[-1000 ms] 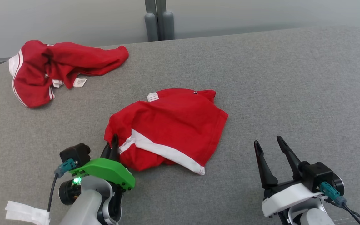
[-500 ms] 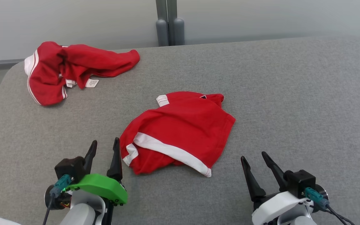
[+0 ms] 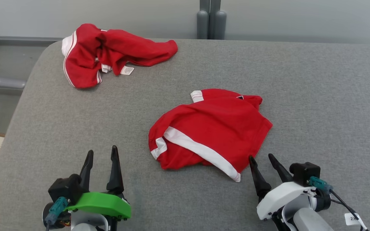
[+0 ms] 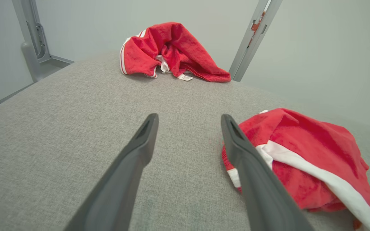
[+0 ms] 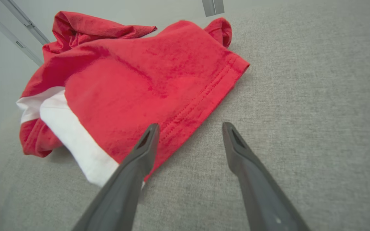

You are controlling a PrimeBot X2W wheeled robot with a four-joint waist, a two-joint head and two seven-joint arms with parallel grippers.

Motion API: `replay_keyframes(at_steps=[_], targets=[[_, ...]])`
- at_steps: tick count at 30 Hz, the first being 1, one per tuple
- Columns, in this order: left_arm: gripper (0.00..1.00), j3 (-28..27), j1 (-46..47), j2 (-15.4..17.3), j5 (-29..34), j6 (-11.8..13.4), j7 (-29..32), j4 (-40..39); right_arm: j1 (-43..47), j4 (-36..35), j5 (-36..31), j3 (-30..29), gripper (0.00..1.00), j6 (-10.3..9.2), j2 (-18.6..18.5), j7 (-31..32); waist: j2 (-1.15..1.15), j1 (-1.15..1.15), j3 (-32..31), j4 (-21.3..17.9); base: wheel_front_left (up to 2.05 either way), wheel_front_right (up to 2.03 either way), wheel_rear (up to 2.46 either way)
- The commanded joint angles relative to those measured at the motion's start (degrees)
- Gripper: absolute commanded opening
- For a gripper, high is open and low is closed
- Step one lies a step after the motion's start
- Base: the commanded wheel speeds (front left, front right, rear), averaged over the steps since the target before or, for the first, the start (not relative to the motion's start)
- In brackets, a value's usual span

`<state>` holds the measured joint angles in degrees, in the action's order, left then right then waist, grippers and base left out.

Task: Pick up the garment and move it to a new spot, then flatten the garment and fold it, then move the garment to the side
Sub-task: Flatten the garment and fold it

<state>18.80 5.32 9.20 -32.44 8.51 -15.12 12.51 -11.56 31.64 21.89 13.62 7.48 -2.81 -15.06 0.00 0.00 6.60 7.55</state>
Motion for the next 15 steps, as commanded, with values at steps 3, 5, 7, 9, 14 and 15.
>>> replay_keyframes(at_steps=[3, 5, 7, 9, 14, 15], targets=[[1.00, -1.10, -0.55, -0.73, 1.17, -0.52, -0.04, -0.42, -2.31, 2.41, 2.55, 0.79, 1.00, 0.02, -0.17, -0.18, 0.00, 0.00, 1.92, 3.17, 0.00, 0.00, 0.00], [1.00, -1.54, -0.44, -1.07, 1.70, -0.91, -0.04, -0.33, -3.20, 4.22, 4.06, 1.27, 1.00, 0.02, -0.15, -0.18, 0.00, 0.00, 2.27, 3.95, 0.00, 0.00, 0.00], [1.00, -1.90, -0.37, -1.51, 2.21, -1.23, -0.04, -0.15, -4.15, 6.33, 5.06, 1.74, 1.00, 0.02, -0.16, -0.17, 0.00, 0.00, 2.56, 4.63, 0.00, 0.00, 0.00], [1.00, -2.32, -0.34, -1.88, 2.66, -1.49, -0.04, 0.04, -4.59, 8.33, 6.80, 2.82, 1.00, 0.02, -0.16, -0.04, 0.00, 0.00, 2.69, 5.10, 0.00, 0.00, 0.00], [1.00, -3.34, -0.69, -2.55, 3.15, -2.12, -0.04, 0.40, -5.02, 10.77, 10.73, 6.05, 0.62, 0.04, 0.17, 0.20, 0.00, 0.00, 2.73, 5.33, 0.00, 0.00, 0.00], [1.00, -3.54, -0.78, -2.71, 3.27, -2.27, -0.04, 0.50, -4.96, 10.91, 11.05, 6.46, 0.41, 0.04, 0.18, 0.24, 0.00, 0.00, 2.69, 5.18, 0.00, 0.00, 0.00]])
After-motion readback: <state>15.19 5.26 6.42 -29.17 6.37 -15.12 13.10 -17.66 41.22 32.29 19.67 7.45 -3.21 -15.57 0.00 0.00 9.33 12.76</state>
